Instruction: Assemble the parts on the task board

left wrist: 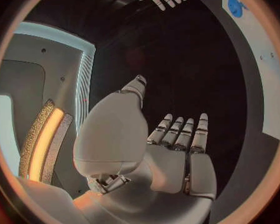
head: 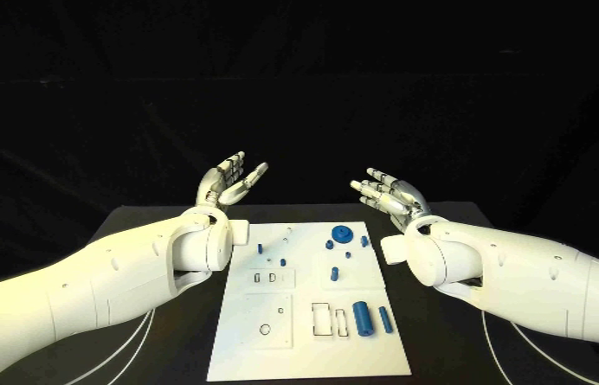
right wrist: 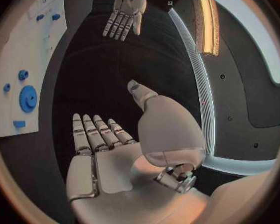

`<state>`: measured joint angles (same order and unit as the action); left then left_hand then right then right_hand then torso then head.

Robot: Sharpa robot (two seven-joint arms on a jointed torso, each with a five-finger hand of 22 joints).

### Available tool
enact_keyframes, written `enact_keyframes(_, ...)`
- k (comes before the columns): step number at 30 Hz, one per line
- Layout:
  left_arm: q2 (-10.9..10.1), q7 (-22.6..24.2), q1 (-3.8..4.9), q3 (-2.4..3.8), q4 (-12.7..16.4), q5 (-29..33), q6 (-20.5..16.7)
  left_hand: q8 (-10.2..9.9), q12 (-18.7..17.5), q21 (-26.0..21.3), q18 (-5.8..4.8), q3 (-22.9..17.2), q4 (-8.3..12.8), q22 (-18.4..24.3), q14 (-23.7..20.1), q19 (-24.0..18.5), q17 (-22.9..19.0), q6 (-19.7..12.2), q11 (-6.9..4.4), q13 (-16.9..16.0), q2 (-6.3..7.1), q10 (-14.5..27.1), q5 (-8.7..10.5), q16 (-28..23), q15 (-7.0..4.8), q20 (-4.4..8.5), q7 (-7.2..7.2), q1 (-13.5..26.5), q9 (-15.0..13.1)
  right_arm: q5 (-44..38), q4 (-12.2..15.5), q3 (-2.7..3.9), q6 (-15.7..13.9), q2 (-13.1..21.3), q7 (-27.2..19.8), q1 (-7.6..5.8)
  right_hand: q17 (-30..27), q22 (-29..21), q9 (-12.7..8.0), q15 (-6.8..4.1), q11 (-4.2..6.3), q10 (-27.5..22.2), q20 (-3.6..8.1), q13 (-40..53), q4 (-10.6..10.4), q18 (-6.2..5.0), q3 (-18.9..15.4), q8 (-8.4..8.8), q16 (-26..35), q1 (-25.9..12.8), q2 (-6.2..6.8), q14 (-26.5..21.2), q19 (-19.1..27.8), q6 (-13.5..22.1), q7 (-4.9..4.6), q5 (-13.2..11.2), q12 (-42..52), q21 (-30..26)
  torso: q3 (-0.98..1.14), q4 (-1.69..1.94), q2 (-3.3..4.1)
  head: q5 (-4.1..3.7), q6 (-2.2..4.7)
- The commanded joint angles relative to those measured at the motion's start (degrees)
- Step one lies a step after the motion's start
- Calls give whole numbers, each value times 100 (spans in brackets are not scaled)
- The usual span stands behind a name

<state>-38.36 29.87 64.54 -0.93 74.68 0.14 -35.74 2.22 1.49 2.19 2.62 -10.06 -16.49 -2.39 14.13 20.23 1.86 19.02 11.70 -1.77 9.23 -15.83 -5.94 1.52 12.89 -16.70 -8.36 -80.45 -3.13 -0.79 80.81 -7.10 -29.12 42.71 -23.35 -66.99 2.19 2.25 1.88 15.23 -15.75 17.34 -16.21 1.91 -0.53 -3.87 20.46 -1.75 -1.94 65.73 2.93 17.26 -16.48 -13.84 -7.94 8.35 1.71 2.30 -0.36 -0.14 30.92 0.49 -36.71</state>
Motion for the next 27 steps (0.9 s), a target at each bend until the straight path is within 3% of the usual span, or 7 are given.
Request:
enact_keyframes(1, 20, 169, 14, 1, -16, -45, 395, 38, 33, 27, 92, -12, -49, -10, 67, 56, 9, 66, 22, -11, 15, -62, -27, 27, 7, -15, -576, -161, -9, -237, -137, -80, 1183, -38, 363, -92, 87, 63, 83, -33, 8, 627, -49, 53, 254, -172, 171, -120, -125, 538, 36, 625, -299, -515, -929, -26, 90, 129, 0, 0, -1, 0, -1)
enact_keyframes(6, 20, 169, 14, 1, -16, -45, 395, 91, 76, 59, 116, -46, -37, -27, 389, 138, 63, 304, 125, -42, -122, -347, -8, 98, 54, -10, -664, -192, -44, -275, -245, -162, 1467, -63, 458, -172, 318, 180, 293, -237, 153, 2241, -44, 146, 576, -376, 314, -454, -509, 881, 128, 2322, -1036, -1766, -845, -12, 280, 409, 0, 0, -1, 0, -1)
enact_keyframes(9, 20, 169, 14, 1, -16, -45, 395, 287, 200, 121, 242, -306, -9, -58, 975, 423, 146, 1040, 319, -106, -260, -1269, 0, 216, 135, 0, -810, -269, -165, -281, -262, -175, 1511, -67, 473, -185, 397, 295, 453, -384, 294, 3249, -39, 182, 733, -527, 437, -722, -653, 1018, 192, 3080, -1950, -2732, -709, 60, 342, 720, 0, 0, -1, 0, -1)
enact_keyframes(10, -351, 144, 26, -1, 223, -210, 694, 323, 200, 158, 291, -376, -2, -76, 1201, 587, 175, 1191, 308, -109, -254, -1476, 1, 260, 115, -1, -799, -279, -186, -2449, -409, -169, 665, 48, 194, -287, 400, 308, 471, -413, 320, 3344, -39, 177, 762, -558, 473, -749, -660, 1027, 212, 3171, -2152, -2874, -686, 78, 317, 778, -39, -2, 123, 6, -157)
enact_keyframes(12, -423, 153, 44, -1, 313, -245, 677, 385, 183, 283, 383, -486, 21, -134, 1727, 1131, 243, 1478, 291, -122, -227, -1859, 3, 365, 65, 1, -774, -330, -225, -2764, -400, -168, 623, 82, 223, -325, 416, 327, 530, -487, 389, 3586, -31, 178, 829, -628, 567, -847, -704, 1055, 261, 3408, -2488, -3297, -625, 133, 299, 888, -47, 9, 158, -14, -153)
enact_keyframes(17, -597, 149, 97, 0, 528, -284, 694, 527, 237, 573, 591, -632, 84, -228, 3084, 2091, 447, 2116, 188, -178, -211, -2878, 29, 682, -93, 9, -704, -413, -314, -3532, -374, -164, 606, 141, 363, -424, 432, 314, 550, -597, 470, 3967, 27, 171, 876, -671, 814, -882, -758, 998, 354, 3824, -2858, -3604, -583, 223, 227, 1006, -66, 31, 264, -31, -130)
enact_keyframes(27, -929, 48, 211, 5, 1024, -426, 812, 783, 352, 857, 789, -824, 233, -267, 3870, 2681, 742, 2931, 9, -220, -160, -3816, 41, 976, -327, 44, -619, -416, -432, -4928, -350, -157, 794, 203, 861, -676, 513, 364, 575, -783, 592, 4378, 215, 176, 878, -672, 1074, -908, -906, 907, 528, 4441, -3361, -3901, -501, 265, 208, 1251, -110, 92, 485, -96, -102)
